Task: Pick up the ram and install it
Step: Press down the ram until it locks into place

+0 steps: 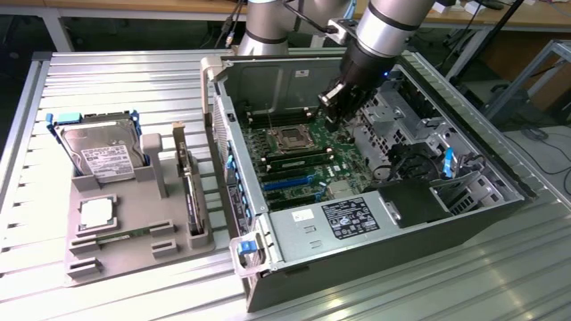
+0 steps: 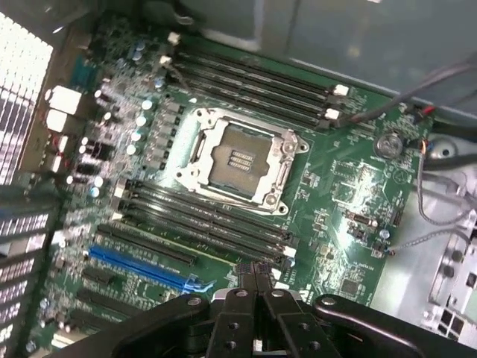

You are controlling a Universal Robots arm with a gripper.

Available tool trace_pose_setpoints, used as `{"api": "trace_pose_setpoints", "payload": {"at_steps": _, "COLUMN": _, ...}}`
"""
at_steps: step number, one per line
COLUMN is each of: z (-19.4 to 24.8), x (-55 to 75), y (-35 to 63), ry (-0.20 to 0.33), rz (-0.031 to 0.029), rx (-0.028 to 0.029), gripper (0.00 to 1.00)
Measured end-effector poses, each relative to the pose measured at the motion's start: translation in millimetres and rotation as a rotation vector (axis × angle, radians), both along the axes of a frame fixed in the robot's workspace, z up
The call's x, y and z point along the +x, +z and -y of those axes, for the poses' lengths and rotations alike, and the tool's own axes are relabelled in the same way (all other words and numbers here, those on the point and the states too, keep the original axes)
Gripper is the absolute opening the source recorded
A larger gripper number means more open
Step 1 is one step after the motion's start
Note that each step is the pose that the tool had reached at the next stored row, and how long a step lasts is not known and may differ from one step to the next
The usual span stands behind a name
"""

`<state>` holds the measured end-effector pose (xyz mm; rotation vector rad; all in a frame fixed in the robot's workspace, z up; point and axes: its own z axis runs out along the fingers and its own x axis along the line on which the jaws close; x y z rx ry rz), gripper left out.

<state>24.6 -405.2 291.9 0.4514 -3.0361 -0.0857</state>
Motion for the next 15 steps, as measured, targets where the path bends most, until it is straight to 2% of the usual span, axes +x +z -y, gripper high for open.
{"api": "trace_pose_setpoints", "payload": {"at_steps": 5, "z": 0.0, "x": 0.0, "y": -0.9, "ry": -0.114, "rz": 0.0, "rx": -0.0001, "gripper": 0.11}}
{"api": "trace_pose_setpoints", "payload": {"at_steps": 9, "z": 0.0, "x": 0.0, "y": -1.6, "ry": -0.239, "rz": -0.0001, "rx": -0.0001, "gripper": 0.11}}
{"api": "trace_pose_setpoints", "payload": {"at_steps": 15, "z": 0.0, "x": 0.0, "y": -1.7, "ry": -0.24, "rz": 0.0, "rx": -0.0001, "gripper": 0.11}}
